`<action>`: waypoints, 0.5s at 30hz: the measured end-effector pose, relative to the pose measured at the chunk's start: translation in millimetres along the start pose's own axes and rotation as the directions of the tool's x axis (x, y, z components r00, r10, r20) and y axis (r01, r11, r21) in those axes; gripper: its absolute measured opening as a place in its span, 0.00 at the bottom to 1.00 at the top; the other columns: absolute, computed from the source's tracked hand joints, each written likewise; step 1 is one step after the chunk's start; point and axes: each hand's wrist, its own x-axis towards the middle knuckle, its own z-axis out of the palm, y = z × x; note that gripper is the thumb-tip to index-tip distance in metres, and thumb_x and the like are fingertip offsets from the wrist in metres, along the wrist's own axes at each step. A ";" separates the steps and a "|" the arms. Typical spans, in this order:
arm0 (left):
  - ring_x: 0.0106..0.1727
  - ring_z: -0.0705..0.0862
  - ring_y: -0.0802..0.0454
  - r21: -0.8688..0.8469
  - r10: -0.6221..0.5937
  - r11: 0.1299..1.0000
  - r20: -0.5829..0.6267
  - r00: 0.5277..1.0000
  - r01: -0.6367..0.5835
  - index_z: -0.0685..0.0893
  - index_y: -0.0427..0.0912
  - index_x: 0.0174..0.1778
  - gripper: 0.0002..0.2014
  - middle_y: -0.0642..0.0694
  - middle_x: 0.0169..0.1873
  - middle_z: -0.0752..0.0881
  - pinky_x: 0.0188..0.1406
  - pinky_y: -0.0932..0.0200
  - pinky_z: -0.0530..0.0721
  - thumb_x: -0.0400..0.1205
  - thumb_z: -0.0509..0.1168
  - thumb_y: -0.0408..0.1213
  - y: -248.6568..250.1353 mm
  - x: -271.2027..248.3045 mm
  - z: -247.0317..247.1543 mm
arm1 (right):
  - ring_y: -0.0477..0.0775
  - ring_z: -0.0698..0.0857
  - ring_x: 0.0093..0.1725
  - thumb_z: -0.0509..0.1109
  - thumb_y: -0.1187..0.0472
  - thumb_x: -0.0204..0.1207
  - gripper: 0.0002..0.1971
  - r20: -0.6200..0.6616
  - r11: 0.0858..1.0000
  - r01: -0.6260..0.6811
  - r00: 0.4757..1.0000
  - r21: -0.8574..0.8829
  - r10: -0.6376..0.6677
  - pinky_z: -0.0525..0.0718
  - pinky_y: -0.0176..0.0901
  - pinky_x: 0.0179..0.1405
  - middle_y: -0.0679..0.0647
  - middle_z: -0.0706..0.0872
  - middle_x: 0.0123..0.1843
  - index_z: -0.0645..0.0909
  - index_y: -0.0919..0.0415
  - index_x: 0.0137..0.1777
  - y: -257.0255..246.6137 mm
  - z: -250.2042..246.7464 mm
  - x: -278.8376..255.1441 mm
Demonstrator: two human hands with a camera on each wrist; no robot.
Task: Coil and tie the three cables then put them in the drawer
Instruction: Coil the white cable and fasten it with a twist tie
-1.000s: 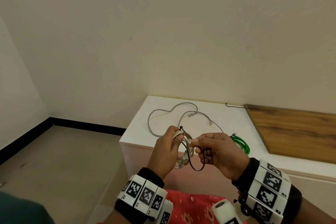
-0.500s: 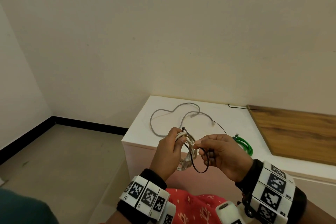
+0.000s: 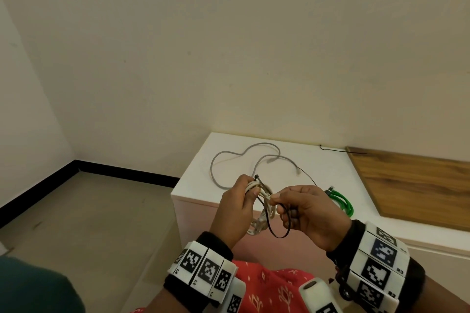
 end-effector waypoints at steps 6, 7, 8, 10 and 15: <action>0.34 0.79 0.68 0.066 0.038 0.997 0.016 0.999 -0.039 0.75 0.44 0.47 0.03 0.59 0.33 0.79 0.35 0.74 0.73 0.84 0.56 0.34 -0.2 -2.0 -1.0 | 0.46 0.75 0.19 0.67 0.69 0.72 0.09 -0.012 1.000 -0.002 1.000 0.014 0.003 0.75 0.34 0.21 0.51 0.79 0.19 0.84 0.67 0.32 -0.2 0.2 -0.3; 0.36 0.80 0.65 0.081 0.049 0.995 0.022 0.999 -0.051 0.76 0.42 0.49 0.04 0.58 0.34 0.80 0.36 0.73 0.73 0.84 0.56 0.34 -0.1 -2.3 -0.7 | 0.46 0.75 0.19 0.67 0.69 0.73 0.09 -0.017 1.000 -0.006 1.000 0.018 0.006 0.75 0.33 0.20 0.51 0.79 0.19 0.84 0.67 0.32 -0.2 0.0 -0.3; 0.38 0.80 0.62 0.100 0.062 0.993 0.030 0.998 -0.065 0.77 0.40 0.51 0.06 0.55 0.36 0.82 0.38 0.71 0.74 0.84 0.56 0.36 0.1 -2.7 -0.2 | 0.46 0.75 0.19 0.67 0.69 0.73 0.09 -0.019 1.000 -0.007 1.000 0.023 0.007 0.75 0.33 0.20 0.51 0.79 0.19 0.84 0.67 0.32 -0.3 -0.2 -0.1; 0.42 0.82 0.55 0.154 0.103 0.982 0.057 0.993 -0.110 0.77 0.40 0.53 0.13 0.51 0.41 0.83 0.41 0.64 0.76 0.82 0.53 0.43 -0.6 -4.3 1.1 | 0.46 0.75 0.19 0.67 0.68 0.73 0.09 -0.019 0.999 -0.003 1.000 0.037 0.004 0.75 0.33 0.21 0.51 0.79 0.19 0.84 0.67 0.33 -0.5 -1.1 0.0; 0.44 0.81 0.49 0.274 0.220 0.929 0.138 0.966 -0.250 0.78 0.40 0.54 0.27 0.44 0.44 0.84 0.43 0.56 0.79 0.75 0.45 0.55 3.6 -9.7 1.3 | 0.44 0.77 0.19 0.69 0.69 0.73 0.05 -0.034 0.999 0.026 0.999 0.040 -0.024 0.77 0.32 0.19 0.53 0.82 0.21 0.81 0.67 0.35 1.3 -1.5 0.2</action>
